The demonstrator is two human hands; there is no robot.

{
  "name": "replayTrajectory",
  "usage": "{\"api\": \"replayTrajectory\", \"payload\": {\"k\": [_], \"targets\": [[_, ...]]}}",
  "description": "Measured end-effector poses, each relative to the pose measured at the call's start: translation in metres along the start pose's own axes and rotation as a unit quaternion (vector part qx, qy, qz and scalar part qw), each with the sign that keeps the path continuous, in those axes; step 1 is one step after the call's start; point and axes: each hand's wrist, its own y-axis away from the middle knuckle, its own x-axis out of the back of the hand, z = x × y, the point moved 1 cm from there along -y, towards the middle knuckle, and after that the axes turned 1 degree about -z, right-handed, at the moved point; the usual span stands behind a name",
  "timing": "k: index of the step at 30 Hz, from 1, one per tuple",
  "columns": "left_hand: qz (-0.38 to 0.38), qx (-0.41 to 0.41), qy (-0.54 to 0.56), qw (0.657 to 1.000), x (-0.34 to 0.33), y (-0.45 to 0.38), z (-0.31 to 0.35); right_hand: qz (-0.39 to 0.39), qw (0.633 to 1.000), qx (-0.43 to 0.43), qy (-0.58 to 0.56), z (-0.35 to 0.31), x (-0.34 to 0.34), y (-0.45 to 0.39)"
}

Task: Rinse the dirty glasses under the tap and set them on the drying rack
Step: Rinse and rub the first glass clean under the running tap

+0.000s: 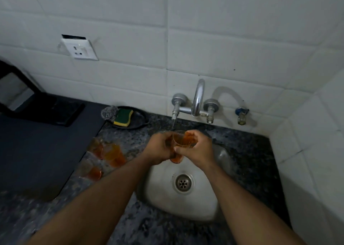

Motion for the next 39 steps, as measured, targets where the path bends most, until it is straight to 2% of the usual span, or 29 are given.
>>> {"api": "replayTrajectory", "payload": {"k": [2, 6, 8, 16, 24, 29, 32, 34, 36, 37, 39], "targets": [[0.009, 0.029, -0.03, 0.999, 0.004, -0.017, 0.001, 0.032, 0.999, -0.013, 0.006, 0.001, 0.003, -0.002], [0.123, 0.099, -0.083, 0.984, 0.015, -0.066, -0.006, 0.066, 0.997, -0.03, 0.029, 0.0, 0.009, -0.005], [0.119, 0.132, -0.071, 0.982, 0.011, -0.083, -0.002, 0.074, 0.996, -0.033, 0.048, 0.001, 0.01, -0.005], [0.144, 0.168, 0.019, 0.975, -0.007, -0.106, -0.007, 0.089, 0.993, -0.037, 0.073, 0.008, 0.016, 0.0], [0.119, 0.175, 0.015, 0.977, -0.007, -0.098, -0.008, 0.051, 0.995, -0.046, 0.068, 0.013, 0.017, 0.006], [0.099, 0.158, -0.031, 0.982, -0.008, -0.079, -0.012, 0.062, 0.995, -0.027, 0.079, 0.013, 0.015, 0.002], [0.048, 0.173, -0.046, 0.983, -0.007, -0.071, -0.016, 0.061, 0.995, -0.029, 0.072, 0.013, 0.014, -0.001], [-0.056, 0.146, 0.014, 0.988, -0.01, -0.065, -0.018, 0.053, 0.997, -0.036, 0.052, 0.011, 0.014, -0.002], [-0.159, 0.085, 0.086, 0.98, -0.013, -0.056, -0.009, 0.042, 0.998, -0.043, 0.009, 0.01, 0.012, -0.003], [-0.185, 0.058, 0.095, 0.976, -0.016, -0.053, -0.006, 0.035, 0.998, -0.043, -0.006, 0.009, 0.012, -0.003], [-0.186, 0.036, 0.097, 0.977, -0.021, -0.052, -0.005, 0.023, 0.999, -0.041, -0.008, 0.005, 0.01, -0.004]]}}
